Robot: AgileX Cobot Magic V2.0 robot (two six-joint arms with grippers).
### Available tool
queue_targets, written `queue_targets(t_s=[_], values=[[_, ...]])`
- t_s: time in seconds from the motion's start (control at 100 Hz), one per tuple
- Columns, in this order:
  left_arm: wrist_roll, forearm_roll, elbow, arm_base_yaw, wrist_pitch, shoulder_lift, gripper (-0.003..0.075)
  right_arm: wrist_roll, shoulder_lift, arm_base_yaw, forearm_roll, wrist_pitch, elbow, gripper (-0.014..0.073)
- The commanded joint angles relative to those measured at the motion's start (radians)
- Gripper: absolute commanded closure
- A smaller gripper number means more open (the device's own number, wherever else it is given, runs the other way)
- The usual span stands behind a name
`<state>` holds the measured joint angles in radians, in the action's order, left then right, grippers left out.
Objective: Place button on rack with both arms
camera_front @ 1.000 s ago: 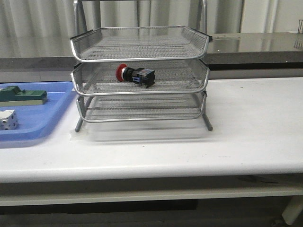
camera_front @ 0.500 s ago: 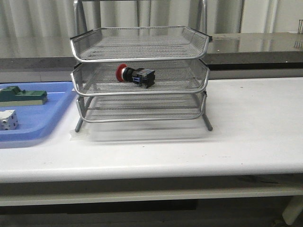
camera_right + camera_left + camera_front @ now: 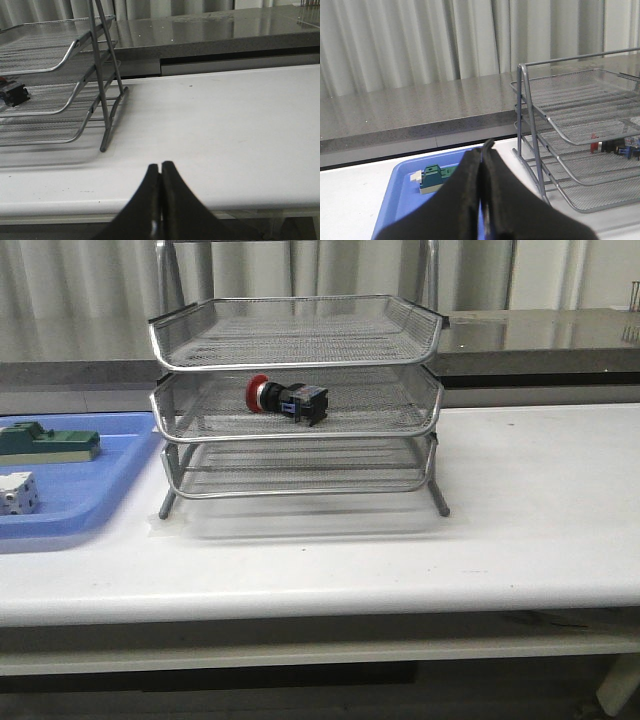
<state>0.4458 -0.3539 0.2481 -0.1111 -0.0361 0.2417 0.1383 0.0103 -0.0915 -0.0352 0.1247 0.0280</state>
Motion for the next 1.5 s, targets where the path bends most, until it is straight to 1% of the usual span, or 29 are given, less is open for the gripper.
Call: queue_targets(t_s=[0.0,1.06,1.19,1.24,1.39,1.44,1.49], values=[[-0.013,-0.010,0.028,0.002,0.079,0.011,0.0741,-0.003,0.020,0.004,-0.016,-0.087,-0.019,0.0654],[-0.013,-0.010,0.022,0.002,0.081,0.011,0.0741,-0.003,0.020,0.004,-0.016,-0.087,-0.019,0.0654],[-0.014,0.049,-0.005,0.002,0.074,0.011,0.0741,-0.003,0.020,0.004,-0.016,-0.087,-0.019,0.0654],[-0.058,0.096,-0.022,0.002,0.060,0.009,0.0741,-0.003,0.020,0.004,-0.016,-0.087,-0.019,0.0654],[-0.314,0.308,-0.088,0.002,0.058,-0.002,0.0741,-0.003,0.020,0.004,-0.016,-0.087,-0.019,0.0654],[-0.362,0.354,-0.110,0.002,0.060,-0.011,0.0741,-0.003,0.020,0.004,-0.016,-0.087,-0.019,0.0654],[-0.376,0.375,-0.133,0.002,0.075,-0.024,0.0741,-0.003,0.020,0.004,-0.016,-0.087,-0.019,0.0654]])
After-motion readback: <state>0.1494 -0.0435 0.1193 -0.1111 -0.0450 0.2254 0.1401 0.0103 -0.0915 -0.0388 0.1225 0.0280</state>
